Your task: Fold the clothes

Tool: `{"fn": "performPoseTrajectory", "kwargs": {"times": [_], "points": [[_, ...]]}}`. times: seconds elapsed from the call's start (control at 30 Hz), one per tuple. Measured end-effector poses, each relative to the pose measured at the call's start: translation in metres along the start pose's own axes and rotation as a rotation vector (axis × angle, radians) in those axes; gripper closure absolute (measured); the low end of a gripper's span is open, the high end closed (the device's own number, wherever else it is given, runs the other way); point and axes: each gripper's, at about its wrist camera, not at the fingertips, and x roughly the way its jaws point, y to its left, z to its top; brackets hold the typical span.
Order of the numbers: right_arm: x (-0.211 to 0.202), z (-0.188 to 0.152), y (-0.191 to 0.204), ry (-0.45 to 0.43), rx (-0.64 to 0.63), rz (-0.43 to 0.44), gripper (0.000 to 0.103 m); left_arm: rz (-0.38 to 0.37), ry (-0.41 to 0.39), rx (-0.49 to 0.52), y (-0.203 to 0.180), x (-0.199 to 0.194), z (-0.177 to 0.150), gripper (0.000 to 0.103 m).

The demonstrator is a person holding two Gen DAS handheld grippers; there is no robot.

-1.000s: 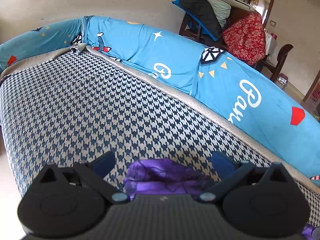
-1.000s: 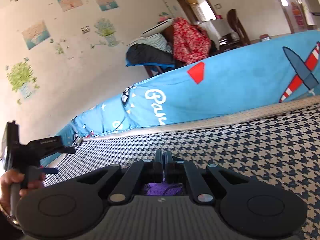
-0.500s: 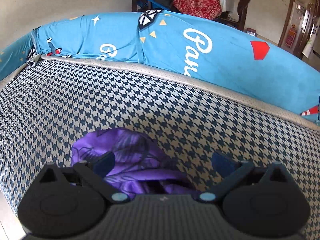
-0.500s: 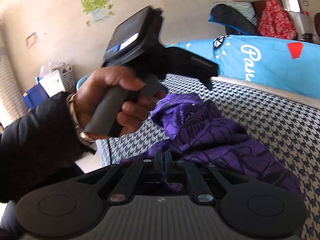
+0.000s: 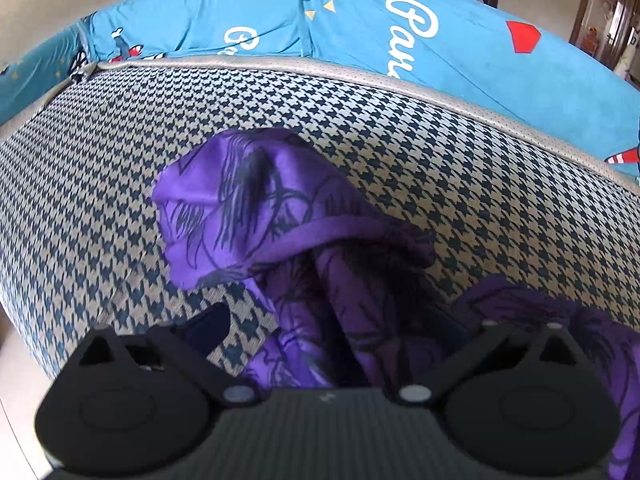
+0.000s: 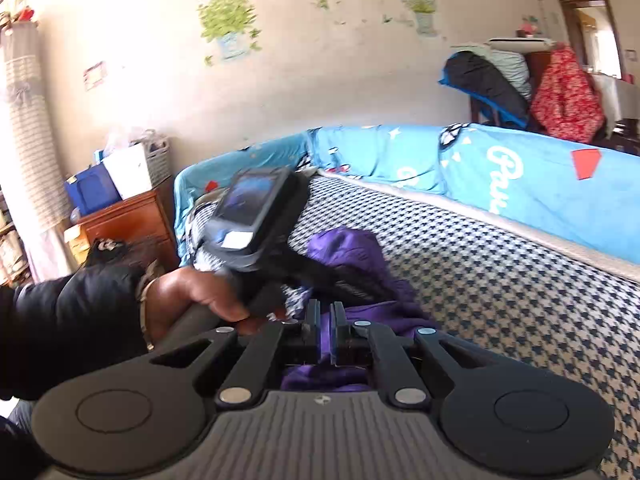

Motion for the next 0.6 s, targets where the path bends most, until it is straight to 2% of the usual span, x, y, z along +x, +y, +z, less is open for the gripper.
{"fn": "performPoseTrajectory", "kwargs": {"times": [0.07,0.1,0.17,0.23,0.33,0.37,0.53,0.6], "points": [[-0.001,0.001,-0.017,-0.002,0.066,-0.106,0.096,0.002,0.006,-0.025,0.005,-0.002,-0.01,0.0],[0.001,0.001,-0.026,0.0,0.103,-0.163,0.092,0.004,0.008,-0.037,0.007,-0.004,-0.015,0.0],[0.007,-0.001,-0.044,0.013,0.189,-0.222,0.084,0.01,0.01,-0.057,0.009,-0.005,-0.024,0.0],[0.016,-0.001,-0.053,0.026,0.245,-0.223,0.083,0.01,0.01,-0.074,0.011,-0.006,-0.033,0.0],[0.031,0.006,-0.048,0.042,0.222,-0.187,0.076,0.008,0.004,-0.082,0.014,-0.01,-0.043,0.0],[0.038,0.008,-0.044,0.052,0.203,-0.185,0.071,0.006,0.002,-0.082,0.014,-0.012,-0.046,0.0],[0.069,0.013,-0.029,0.111,0.18,-0.168,0.063,-0.008,-0.002,-0.089,0.021,-0.018,-0.061,0.0],[0.08,0.011,-0.024,0.14,0.153,-0.172,0.051,-0.017,-0.003,-0.094,0.025,-0.02,-0.065,0.0]]}}
